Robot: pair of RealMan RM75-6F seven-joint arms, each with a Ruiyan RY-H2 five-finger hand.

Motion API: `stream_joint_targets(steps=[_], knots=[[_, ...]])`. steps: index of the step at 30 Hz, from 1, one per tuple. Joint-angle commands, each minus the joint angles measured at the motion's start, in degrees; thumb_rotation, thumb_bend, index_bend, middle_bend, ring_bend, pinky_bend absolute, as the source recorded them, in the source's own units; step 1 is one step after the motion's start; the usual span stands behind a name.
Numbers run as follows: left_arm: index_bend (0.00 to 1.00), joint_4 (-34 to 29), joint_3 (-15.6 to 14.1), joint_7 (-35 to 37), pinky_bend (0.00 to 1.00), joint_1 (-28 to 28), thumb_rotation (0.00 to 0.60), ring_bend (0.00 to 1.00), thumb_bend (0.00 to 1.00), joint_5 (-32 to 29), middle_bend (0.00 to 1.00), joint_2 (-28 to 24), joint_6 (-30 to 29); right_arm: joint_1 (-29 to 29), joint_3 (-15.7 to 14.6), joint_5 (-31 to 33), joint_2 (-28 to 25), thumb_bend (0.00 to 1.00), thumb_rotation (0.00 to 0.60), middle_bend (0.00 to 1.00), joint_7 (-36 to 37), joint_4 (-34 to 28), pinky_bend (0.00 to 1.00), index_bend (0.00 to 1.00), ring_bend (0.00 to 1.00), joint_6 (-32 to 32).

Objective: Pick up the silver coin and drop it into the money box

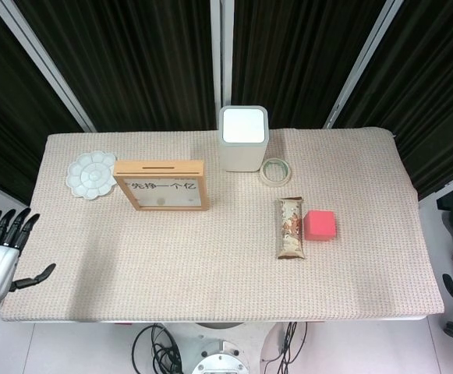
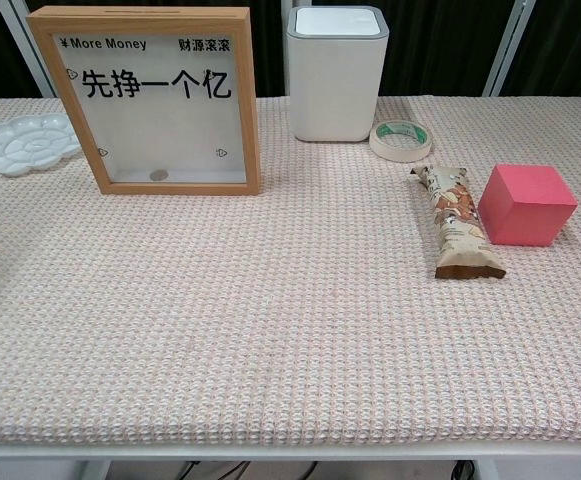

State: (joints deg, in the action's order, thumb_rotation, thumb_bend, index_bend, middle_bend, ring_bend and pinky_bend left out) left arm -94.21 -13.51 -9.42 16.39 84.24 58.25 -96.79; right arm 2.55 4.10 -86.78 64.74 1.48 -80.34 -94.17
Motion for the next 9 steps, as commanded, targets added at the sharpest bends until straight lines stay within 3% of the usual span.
stream_joint_targets(steps=[1,9], knots=[[0.02,2.4,0.4,3.5,0.0,-2.1,0.22,0.0,0.2,0.7,0.0,1.1,0.0,0.3,-0.2,0.0,-0.1,0.2,0.6,0.0,0.2,-0.2,0.0,0.0,0.0,0.0],[0.02,5.4,3.3,6.1,0.0,-3.9,0.227,0.0,0.2,1.4,0.0,1.2,2.0,-0.3,-0.5,-0.3,-0.2,0.2,0.6,0.0,0.5,-1.0,0.0,0.0,0.0,1.4]])
